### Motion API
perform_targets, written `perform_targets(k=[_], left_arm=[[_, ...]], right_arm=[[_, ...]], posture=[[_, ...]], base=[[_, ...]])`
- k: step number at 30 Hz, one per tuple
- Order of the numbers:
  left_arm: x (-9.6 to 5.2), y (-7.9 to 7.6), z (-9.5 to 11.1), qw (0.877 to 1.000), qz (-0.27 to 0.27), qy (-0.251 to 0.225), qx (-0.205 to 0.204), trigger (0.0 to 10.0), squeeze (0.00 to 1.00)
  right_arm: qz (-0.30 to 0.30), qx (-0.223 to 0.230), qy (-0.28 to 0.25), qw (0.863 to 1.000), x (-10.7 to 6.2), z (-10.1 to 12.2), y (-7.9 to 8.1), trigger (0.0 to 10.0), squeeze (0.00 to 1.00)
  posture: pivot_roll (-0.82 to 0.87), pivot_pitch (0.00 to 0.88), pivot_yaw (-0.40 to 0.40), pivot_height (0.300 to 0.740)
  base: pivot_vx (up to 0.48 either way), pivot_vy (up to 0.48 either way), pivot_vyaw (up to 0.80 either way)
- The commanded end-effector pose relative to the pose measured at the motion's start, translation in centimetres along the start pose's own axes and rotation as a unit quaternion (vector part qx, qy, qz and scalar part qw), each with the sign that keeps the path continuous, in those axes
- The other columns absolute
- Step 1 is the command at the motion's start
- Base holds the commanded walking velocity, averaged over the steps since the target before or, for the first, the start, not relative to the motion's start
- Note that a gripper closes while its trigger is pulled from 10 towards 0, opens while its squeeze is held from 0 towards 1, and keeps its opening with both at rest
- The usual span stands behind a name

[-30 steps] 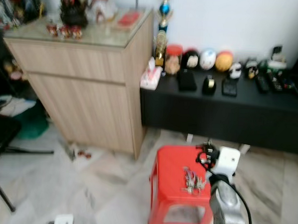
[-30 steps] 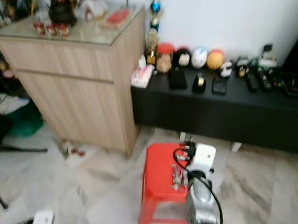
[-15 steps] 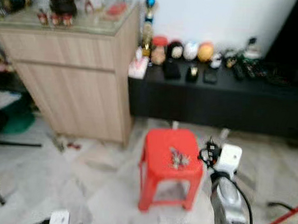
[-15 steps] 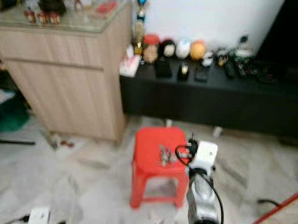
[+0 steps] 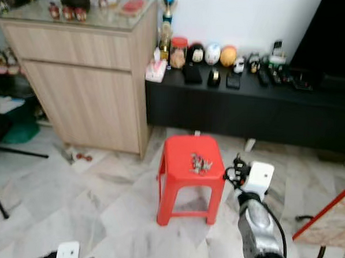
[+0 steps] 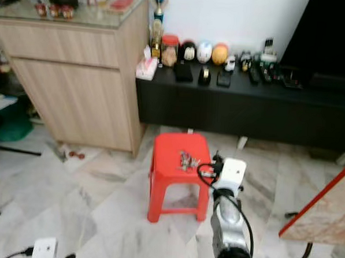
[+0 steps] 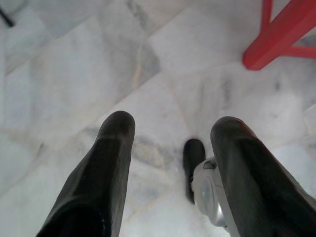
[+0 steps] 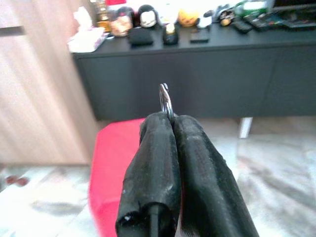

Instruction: Hang keys on a hook

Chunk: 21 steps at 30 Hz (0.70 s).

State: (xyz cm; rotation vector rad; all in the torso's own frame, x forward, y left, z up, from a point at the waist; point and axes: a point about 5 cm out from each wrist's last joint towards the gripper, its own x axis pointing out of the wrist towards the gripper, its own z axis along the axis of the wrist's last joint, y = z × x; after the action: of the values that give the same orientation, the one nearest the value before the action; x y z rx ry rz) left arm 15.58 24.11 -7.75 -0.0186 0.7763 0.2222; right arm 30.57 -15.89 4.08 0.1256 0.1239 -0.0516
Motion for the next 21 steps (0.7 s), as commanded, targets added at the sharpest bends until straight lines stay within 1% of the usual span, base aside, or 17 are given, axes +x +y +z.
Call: perform_targets(k=[1,3,6,9,13,21], left_arm=[[-0.4,0.02,-1.26,1.0,0.003,0.025,-0.007,10.0,0.0],[-0.44,0.08,-1.38,1.0,0.004,0.029,-0.008,10.0,0.0],[-0.49,0.18,-1.7,0.999,0.007,0.043,-0.003,10.0,0.0],[-0.54,0.19,-1.79,0.999,0.011,0.042,-0.016,10.0,0.0],[-0.54,0.11,-1.85,0.999,0.011,0.043,-0.018,10.0,0.0],[-0.55,-0.23,-2.02,0.999,0.0,0.05,-0.008,10.0,0.0]], right_arm=[[-0.007,-0.006,-0.001,1.0,-0.09,0.05,-0.57,10.0,0.0],[-0.007,-0.006,-0.002,1.0,-0.06,0.07,-0.57,10.0,0.0],[-0.008,-0.005,-0.003,1.0,0.01,0.16,-0.54,10.0,0.0],[-0.009,-0.005,-0.003,1.0,0.01,0.15,-0.54,10.0,0.0],[-0.008,-0.006,-0.003,1.0,0.05,0.19,-0.57,10.0,0.0],[-0.009,-0.007,-0.003,1.0,0.07,0.23,-0.66,10.0,0.0]], posture=[[-0.02,0.0,-0.023,0.74],[-0.02,0.0,-0.024,0.74],[-0.02,0.0,-0.025,0.74],[-0.02,0.0,-0.026,0.74],[-0.02,0.0,-0.029,0.74],[-0.02,0.0,-0.034,0.74]], base=[[-0.326,0.0,0.0],[-0.296,0.0,0.0],[0.0,0.0,0.0],[0.0,0.0,0.0],[0.0,0.0,0.0],[0.0,0.0,0.0]])
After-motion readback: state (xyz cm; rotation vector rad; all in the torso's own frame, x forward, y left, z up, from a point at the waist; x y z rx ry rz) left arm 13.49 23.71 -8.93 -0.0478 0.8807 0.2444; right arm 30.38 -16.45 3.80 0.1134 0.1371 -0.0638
